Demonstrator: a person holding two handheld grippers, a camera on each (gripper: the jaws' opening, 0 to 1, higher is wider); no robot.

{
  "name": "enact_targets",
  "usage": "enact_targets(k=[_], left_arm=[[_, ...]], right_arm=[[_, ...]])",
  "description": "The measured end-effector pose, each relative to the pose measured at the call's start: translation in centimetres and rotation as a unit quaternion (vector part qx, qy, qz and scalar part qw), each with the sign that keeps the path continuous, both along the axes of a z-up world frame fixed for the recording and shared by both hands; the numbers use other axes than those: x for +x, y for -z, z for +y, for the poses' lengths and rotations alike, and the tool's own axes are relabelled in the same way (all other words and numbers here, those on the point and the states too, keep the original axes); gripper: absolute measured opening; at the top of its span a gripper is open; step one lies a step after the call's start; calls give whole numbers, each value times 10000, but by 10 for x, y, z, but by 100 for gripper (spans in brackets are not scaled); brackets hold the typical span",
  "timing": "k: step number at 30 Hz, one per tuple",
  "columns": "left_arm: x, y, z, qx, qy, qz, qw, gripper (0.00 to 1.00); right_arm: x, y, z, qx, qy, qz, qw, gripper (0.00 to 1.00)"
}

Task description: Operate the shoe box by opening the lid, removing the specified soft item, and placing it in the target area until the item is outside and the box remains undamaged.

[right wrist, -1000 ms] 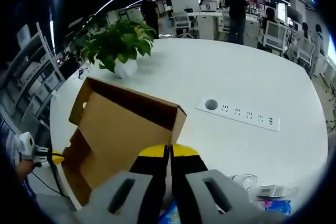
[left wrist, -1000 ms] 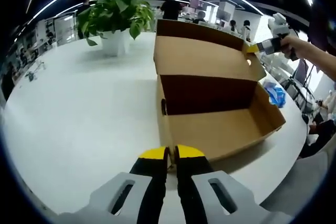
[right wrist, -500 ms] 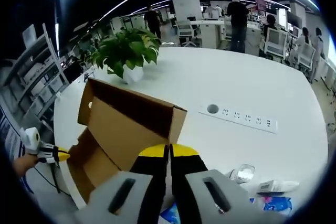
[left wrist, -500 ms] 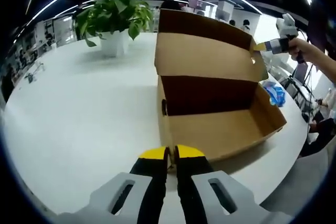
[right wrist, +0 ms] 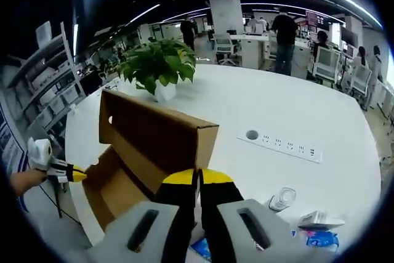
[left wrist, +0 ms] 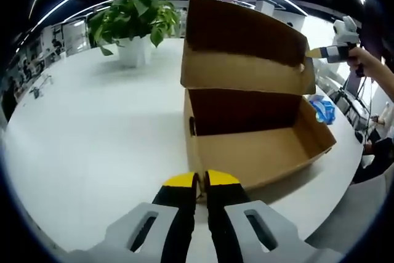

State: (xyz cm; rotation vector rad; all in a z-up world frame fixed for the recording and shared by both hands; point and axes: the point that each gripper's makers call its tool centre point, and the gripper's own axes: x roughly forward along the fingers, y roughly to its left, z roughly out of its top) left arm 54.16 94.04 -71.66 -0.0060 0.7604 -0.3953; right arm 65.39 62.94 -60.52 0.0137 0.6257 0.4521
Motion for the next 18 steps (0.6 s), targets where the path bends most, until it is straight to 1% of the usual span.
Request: enact_targets(k=[9,14,18], left_arm=[[0,0,0,-14,7,-7,10000,2],[0,0,0,-45,-34,-2,10000,2],[0,0,0,-33,-32,-1,10000,2]], right_arm=[[-14,-3,2,37,30,-163,9999,0],[-24,-5,4,-46,26,-323,9995,0],[-32,-5,5,24,51,-382,9993,0]])
